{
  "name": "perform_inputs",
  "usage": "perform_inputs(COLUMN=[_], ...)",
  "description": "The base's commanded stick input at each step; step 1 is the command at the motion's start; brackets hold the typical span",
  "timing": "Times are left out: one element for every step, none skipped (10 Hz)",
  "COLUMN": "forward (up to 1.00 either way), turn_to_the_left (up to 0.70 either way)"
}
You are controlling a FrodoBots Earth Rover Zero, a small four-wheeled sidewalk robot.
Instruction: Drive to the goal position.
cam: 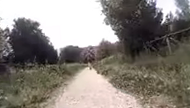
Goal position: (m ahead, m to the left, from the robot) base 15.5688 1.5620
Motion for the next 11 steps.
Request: perform_inputs(forward=[0.85, 0.85, 0.85, 0.85, 0.85, 0.85, 0.85, 0.85, 0.85, 0.85, 0.85], turn_to_the_left=[0.0, 0.0, 0.0, 0.0, 0.0, 0.0, 0.0, 0.0, 0.0, 0.0, 0.0])
